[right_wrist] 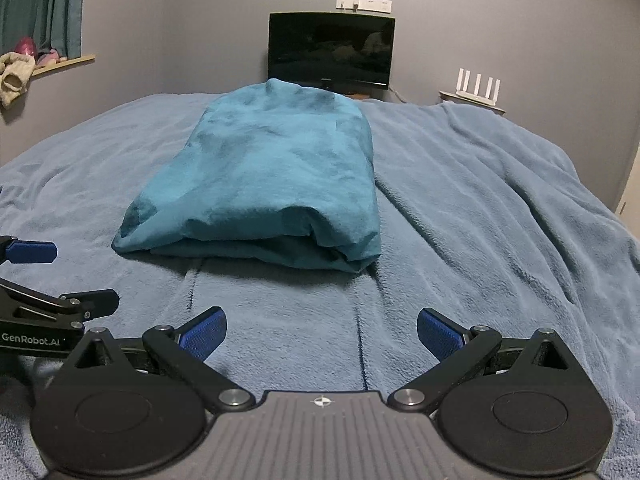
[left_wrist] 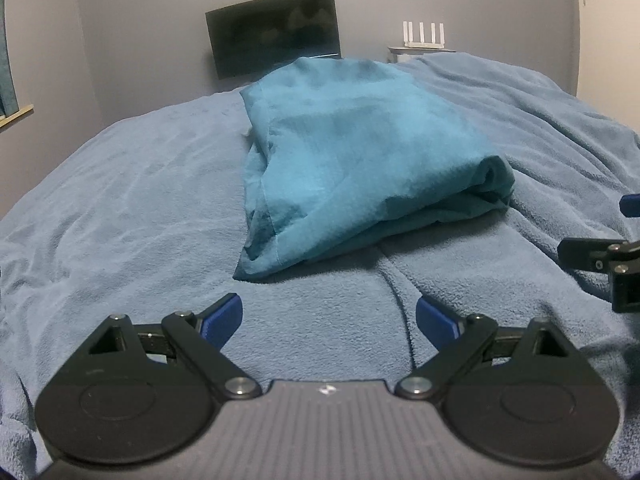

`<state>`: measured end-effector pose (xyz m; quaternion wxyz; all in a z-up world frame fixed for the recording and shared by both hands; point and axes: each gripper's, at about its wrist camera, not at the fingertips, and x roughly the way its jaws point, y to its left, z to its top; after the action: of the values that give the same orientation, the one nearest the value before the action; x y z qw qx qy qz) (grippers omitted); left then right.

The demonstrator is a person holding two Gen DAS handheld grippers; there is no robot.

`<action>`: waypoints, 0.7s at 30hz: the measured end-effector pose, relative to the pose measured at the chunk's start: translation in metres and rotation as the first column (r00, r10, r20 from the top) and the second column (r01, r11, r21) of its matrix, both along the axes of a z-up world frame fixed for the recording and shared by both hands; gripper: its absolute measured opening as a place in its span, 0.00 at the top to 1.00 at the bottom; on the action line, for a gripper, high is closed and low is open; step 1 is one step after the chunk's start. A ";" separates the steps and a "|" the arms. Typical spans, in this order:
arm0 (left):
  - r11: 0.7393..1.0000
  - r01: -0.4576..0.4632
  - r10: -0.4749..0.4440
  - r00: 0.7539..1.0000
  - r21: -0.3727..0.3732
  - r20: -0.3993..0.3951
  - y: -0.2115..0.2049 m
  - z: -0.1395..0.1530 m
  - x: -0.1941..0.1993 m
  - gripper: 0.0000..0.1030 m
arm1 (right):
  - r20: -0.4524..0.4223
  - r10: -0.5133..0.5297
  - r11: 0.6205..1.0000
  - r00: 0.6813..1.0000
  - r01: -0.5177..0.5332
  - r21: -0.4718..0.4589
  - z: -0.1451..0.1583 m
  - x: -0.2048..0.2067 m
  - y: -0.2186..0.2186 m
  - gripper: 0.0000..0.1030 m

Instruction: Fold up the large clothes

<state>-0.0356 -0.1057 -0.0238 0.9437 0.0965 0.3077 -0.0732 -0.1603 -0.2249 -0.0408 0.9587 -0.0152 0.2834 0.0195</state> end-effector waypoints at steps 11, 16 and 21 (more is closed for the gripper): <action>1.000 -0.002 0.002 1.000 0.002 0.006 0.000 0.001 -0.001 0.08 | -0.011 -0.003 1.000 1.000 0.003 -0.001 -0.001 0.000 0.000 0.00; 1.000 -0.003 0.003 1.000 0.001 0.006 -0.001 0.000 -0.001 0.08 | -0.019 -0.003 1.000 1.000 0.003 -0.002 -0.001 0.001 0.001 0.00; 1.000 -0.003 0.003 1.000 0.002 0.006 -0.001 0.000 -0.001 0.08 | -0.024 -0.002 1.000 1.000 0.002 -0.003 -0.002 0.001 0.000 0.00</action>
<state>-0.0368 -0.1065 -0.0233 0.9446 0.0969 0.3053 -0.0711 -0.1592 -0.2246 -0.0427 0.9552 -0.0159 0.2951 0.0181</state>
